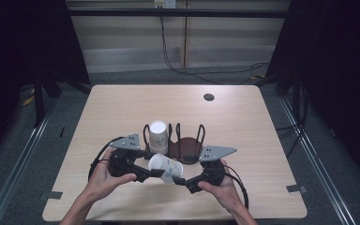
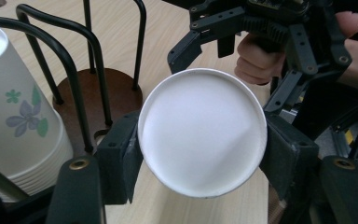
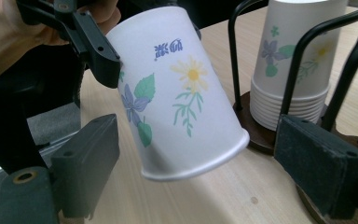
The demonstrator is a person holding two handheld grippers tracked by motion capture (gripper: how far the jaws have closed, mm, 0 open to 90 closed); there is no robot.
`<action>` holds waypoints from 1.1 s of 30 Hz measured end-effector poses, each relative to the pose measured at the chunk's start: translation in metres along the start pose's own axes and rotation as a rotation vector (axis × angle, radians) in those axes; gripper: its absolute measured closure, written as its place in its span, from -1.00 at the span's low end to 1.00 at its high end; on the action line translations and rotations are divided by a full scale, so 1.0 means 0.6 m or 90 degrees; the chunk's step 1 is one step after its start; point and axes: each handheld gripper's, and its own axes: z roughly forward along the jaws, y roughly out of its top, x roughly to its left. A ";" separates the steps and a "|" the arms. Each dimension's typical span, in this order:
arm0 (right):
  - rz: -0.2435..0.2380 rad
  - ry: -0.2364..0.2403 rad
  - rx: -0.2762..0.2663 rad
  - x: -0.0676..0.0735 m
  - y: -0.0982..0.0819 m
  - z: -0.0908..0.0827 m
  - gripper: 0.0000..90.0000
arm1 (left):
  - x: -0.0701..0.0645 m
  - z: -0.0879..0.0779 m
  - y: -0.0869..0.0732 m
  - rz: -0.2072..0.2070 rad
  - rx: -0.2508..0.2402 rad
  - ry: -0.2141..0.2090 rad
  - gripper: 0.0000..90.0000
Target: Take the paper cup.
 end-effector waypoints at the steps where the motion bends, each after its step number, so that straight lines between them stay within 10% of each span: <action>1: -0.002 0.005 0.002 0.001 -0.001 0.002 -0.70 | 0.001 0.000 0.000 -0.001 0.004 -0.003 -0.20; 33: -0.047 0.033 0.003 0.018 -0.013 0.026 -0.51 | -0.003 0.009 0.001 -0.027 -0.013 -0.064 -0.19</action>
